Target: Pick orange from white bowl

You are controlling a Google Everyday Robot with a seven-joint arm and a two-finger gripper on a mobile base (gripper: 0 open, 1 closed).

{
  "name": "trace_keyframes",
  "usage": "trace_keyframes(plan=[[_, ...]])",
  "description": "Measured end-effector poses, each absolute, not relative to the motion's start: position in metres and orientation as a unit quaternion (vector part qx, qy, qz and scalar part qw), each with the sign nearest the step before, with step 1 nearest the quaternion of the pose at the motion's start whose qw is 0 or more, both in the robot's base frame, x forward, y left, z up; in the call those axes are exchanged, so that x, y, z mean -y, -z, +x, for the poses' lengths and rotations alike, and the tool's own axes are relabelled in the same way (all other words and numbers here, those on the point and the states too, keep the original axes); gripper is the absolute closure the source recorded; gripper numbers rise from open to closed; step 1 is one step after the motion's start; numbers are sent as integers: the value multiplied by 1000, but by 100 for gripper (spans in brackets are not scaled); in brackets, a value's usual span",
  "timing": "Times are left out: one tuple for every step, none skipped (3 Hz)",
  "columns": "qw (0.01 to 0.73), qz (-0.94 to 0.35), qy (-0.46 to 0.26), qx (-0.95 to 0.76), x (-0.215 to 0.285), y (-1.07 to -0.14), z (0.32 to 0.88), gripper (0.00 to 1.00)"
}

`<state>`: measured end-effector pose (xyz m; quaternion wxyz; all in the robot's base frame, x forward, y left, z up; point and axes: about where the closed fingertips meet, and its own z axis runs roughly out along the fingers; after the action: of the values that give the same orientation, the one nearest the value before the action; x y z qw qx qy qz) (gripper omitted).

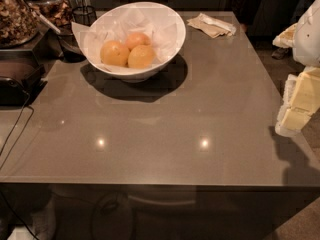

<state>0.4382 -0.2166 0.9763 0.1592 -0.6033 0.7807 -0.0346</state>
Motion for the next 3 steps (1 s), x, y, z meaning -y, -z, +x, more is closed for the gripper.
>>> trace_keyframes(plan=[[159,-603,35,-781,217,-976,438,0],[136,-588,42,-797,213,-977,443,0],[97,-548,58,-829,186,-985,494,0]])
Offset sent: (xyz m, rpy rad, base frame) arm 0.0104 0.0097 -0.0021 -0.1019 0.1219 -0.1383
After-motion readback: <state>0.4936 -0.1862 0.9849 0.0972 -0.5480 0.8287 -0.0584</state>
